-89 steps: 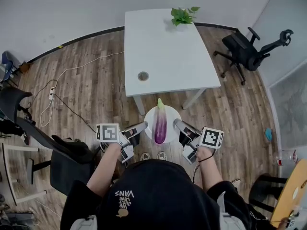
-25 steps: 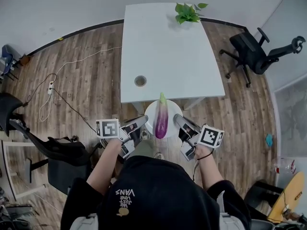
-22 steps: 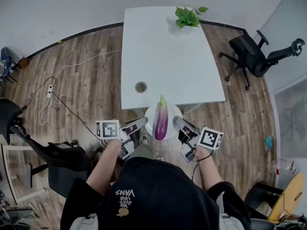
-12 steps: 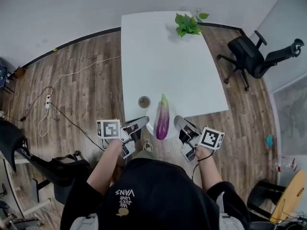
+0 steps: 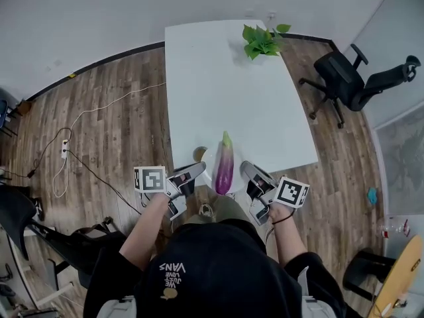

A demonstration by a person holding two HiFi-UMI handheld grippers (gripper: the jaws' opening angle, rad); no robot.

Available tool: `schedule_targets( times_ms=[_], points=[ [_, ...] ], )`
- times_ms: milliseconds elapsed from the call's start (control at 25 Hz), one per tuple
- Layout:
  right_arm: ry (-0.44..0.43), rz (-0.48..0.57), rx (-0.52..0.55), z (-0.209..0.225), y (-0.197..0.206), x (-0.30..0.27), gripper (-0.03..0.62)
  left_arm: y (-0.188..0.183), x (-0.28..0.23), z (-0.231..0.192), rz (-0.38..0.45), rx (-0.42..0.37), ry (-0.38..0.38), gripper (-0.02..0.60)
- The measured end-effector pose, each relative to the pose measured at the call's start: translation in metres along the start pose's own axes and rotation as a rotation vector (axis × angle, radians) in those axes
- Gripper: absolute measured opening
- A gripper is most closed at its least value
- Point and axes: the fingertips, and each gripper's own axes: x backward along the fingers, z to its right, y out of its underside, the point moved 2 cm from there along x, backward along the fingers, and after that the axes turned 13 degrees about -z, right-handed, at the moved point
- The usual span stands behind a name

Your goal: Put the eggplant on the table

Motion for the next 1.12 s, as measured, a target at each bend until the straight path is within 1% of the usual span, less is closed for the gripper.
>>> schedule_targets(
  times_ms=[320,480,600,720,880,920,960,1040,1080,1120],
  points=[
    [-0.006,-0.024,0.01,0.011,-0.034,-0.013,0.032,-0.033,-0.011,-0.009,0.028,-0.007,-0.009,0.025],
    [-0.015,-0.033,0.024,0.019,-0.074,-0.023,0.032,-0.07,-0.025,-0.014,0.042,-0.006,-0.011,0.025],
    [-0.002,-0.04,0.011,0.028,-0.095,-0.03,0.032,-0.091,-0.031,-0.031,0.048,-0.007,-0.032,0.025],
    [-0.006,-0.043,0.021,0.033,-0.112,-0.039,0.032,-0.107,-0.035,-0.043,0.04,-0.005,-0.037,0.025],
    [0.008,-0.051,0.027,0.043,-0.136,-0.046,0.032,-0.127,-0.038,-0.081,0.04,-0.028,-0.089,0.025],
    [0.004,-0.052,0.025,0.045,-0.141,-0.048,0.032,-0.132,-0.04,-0.086,0.039,-0.031,-0.095,0.025],
    [-0.004,-0.052,0.025,0.046,-0.146,-0.051,0.032,-0.138,-0.043,-0.083,0.04,-0.023,-0.087,0.025],
    [-0.018,-0.052,0.022,0.048,-0.155,-0.058,0.032,-0.149,-0.051,-0.067,0.055,0.014,-0.025,0.025],
    [-0.014,-0.054,0.015,0.051,-0.158,-0.061,0.032,-0.153,-0.054,-0.066,0.067,0.037,0.01,0.025],
    [-0.006,-0.056,0.008,0.055,-0.161,-0.063,0.032,-0.156,-0.054,-0.073,0.073,0.046,0.014,0.025]
  ],
)
